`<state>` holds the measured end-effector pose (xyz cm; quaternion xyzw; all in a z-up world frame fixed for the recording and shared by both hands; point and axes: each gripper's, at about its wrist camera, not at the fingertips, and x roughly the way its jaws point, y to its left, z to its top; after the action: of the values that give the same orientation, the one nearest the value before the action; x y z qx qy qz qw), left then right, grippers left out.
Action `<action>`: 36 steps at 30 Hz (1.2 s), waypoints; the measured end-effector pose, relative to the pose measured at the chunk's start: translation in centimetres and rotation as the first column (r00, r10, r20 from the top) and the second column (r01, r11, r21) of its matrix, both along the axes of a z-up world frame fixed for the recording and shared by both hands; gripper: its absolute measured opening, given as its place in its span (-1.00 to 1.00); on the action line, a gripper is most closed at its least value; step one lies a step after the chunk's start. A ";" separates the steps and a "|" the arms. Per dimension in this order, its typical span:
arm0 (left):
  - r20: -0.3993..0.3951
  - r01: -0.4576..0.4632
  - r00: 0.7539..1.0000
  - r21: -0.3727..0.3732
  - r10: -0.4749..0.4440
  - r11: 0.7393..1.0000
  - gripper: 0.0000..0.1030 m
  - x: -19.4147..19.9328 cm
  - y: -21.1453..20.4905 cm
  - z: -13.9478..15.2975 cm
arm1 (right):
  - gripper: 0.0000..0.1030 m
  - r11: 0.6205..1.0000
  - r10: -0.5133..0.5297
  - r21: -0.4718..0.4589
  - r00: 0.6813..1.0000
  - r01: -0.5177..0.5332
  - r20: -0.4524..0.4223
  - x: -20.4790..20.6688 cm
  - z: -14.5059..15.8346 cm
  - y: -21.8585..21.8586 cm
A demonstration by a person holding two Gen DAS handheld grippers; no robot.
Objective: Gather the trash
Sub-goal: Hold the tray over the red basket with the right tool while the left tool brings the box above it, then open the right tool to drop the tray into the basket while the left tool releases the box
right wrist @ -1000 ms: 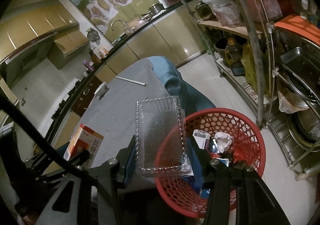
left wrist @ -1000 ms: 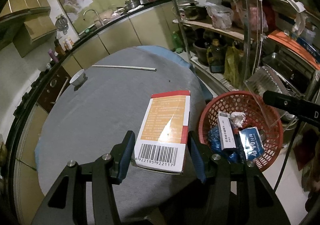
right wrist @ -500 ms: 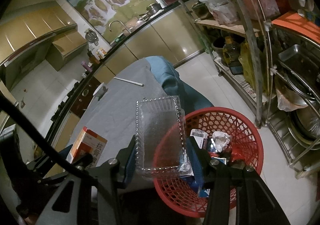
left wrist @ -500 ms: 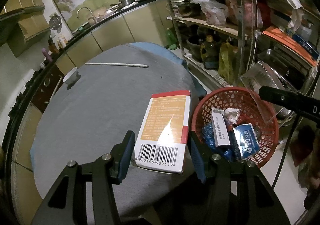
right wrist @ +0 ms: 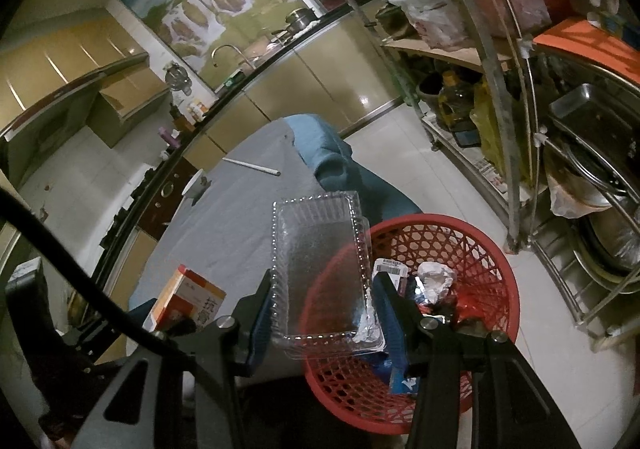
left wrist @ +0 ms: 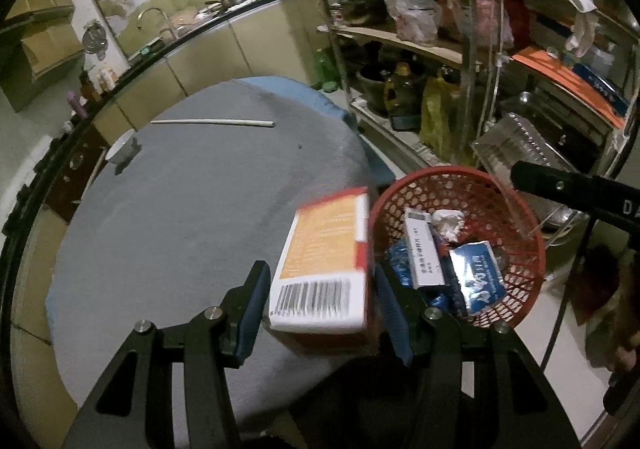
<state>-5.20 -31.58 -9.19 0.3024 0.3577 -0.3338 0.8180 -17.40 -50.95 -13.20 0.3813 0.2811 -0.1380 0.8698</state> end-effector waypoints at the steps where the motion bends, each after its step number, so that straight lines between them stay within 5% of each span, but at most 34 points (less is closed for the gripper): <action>1: 0.001 0.011 1.000 -0.003 -0.011 1.000 0.09 -0.1 -0.3 0.0 | -0.02 1.000 -0.003 0.006 1.000 0.003 -0.003 0.0 -0.1 -0.1; 11: -0.035 0.135 0.990 -0.036 -0.136 0.990 0.13 -1.6 -2.9 -0.3 | 0.04 0.995 -0.060 0.081 0.998 0.062 -0.030 -1.0 -1.4 -2.0; 22: -0.032 0.075 0.997 -0.048 -0.077 0.996 0.13 -0.1 -1.5 -0.4 | 0.21 0.981 -0.103 0.164 0.994 0.106 -0.022 -1.5 -3.9 -3.2; 36: 0.097 -0.048 0.994 -0.087 0.057 0.995 0.26 1.0 1.9 2.5 | 0.21 0.995 -0.048 -0.083 0.996 0.054 0.069 -0.7 1.9 0.5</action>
<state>-4.16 -29.65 -6.65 0.2744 0.3100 -0.3116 0.8553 -18.14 -50.45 -11.34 0.3555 0.2361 -0.1591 0.8903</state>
